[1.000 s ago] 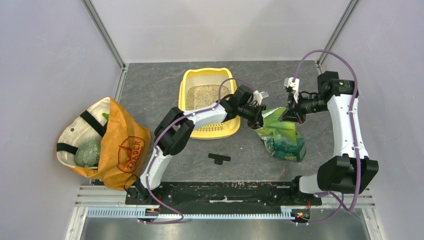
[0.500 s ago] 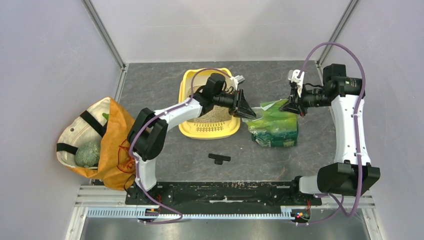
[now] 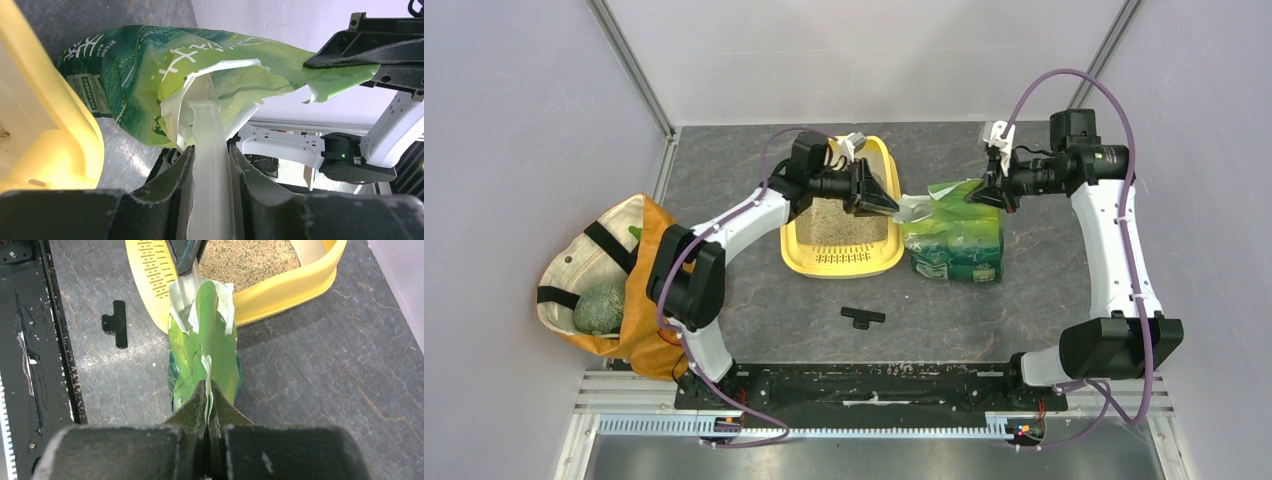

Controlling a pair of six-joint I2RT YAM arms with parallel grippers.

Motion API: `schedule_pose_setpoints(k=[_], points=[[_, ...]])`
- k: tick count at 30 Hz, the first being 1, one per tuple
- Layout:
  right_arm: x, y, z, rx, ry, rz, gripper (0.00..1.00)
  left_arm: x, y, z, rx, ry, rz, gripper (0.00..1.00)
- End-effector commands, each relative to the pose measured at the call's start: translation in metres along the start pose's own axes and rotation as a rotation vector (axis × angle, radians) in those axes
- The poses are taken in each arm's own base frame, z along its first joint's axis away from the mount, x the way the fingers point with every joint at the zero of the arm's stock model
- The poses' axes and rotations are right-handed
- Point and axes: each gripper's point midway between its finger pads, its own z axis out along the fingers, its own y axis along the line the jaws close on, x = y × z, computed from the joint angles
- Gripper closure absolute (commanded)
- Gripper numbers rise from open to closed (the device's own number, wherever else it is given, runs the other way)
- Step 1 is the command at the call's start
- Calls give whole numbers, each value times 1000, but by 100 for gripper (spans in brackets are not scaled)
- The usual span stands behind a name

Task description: Fill the litter box with clean litter

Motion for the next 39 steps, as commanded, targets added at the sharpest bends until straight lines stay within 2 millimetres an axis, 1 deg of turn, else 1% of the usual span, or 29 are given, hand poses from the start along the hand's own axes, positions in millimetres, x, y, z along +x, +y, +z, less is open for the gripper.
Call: schedule_pose_setpoints(k=[1,2,3,4,7,13,20,30,39], points=[[-44,-10,0,29,-98,-136,100,-5,-19,-25,32,-30,32,98],[-42,-12,1,32,-92,-135,100,-6,-20,-29,33,-38,28,98],[-44,-7,7,12,-91,-144,100,-7,-21,-33,35,-44,26,98],[-44,-6,9,9,-90,-149,100,-8,-21,-37,35,-54,23,98],[-42,-8,13,8,-77,-150,100,-12,-22,-48,36,-73,11,98],[-39,-9,16,13,-58,-161,100,-19,-18,-67,40,-104,-20,98],[-37,-9,21,3,-47,-166,100,-22,-21,-84,66,-139,-26,98],[-36,-10,25,-6,-36,-167,100,-30,-18,-121,81,-204,-62,98],[-36,-10,30,-14,-25,-171,100,-31,-20,-143,120,-250,-92,98]])
